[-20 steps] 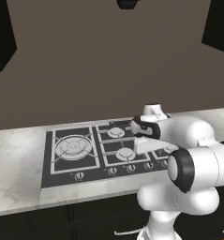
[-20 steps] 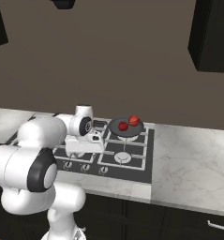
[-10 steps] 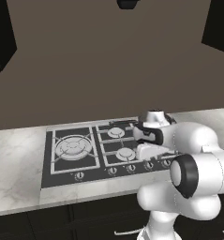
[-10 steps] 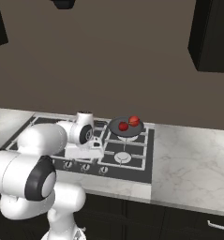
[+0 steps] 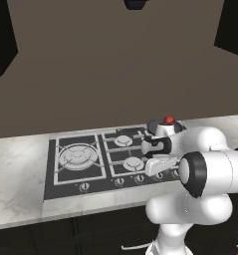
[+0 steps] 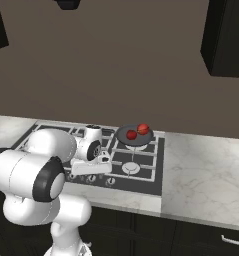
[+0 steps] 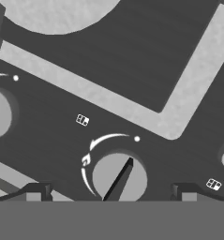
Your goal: Place the pan on the rear right burner on the stove. Then place the tomato and the onion in the pan and turn on the rear right burner.
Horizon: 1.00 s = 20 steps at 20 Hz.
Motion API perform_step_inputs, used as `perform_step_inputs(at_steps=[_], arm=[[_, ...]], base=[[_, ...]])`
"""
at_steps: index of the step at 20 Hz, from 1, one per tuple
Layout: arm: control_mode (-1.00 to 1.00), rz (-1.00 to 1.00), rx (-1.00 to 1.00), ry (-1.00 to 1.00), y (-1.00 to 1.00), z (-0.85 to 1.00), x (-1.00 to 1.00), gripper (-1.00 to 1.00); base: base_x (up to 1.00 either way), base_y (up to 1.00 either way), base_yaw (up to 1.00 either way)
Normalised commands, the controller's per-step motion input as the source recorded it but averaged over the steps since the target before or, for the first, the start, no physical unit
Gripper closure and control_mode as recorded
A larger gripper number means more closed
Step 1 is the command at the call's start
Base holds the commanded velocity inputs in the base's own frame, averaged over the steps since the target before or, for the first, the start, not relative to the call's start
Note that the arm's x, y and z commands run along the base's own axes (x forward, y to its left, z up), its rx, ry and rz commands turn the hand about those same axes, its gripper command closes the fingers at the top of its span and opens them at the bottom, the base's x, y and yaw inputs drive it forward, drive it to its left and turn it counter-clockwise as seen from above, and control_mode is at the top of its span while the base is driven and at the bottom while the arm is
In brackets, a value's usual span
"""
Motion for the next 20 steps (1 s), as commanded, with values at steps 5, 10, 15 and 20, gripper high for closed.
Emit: perform_step_inputs(at_steps=[5, 10, 15, 20], arm=[[-1.0, 0.07, 0.03, 0.0, 0.0, -0.23, 0.14, -1.0], [-1.0, 0.07, 0.01, 0.0, 0.05, -0.26, 0.05, 1.0], [-1.0, 0.05, 0.0, 0.0, 0.07, -0.22, 0.0, 1.0], [-1.0, 0.12, 0.0, 0.01, 0.03, -0.03, 0.0, 1.0]], base=[[0.0, 0.0, 0.0], [0.0, 0.0, 0.0], [0.0, 0.0, 0.0], [0.0, 0.0, 0.0]])
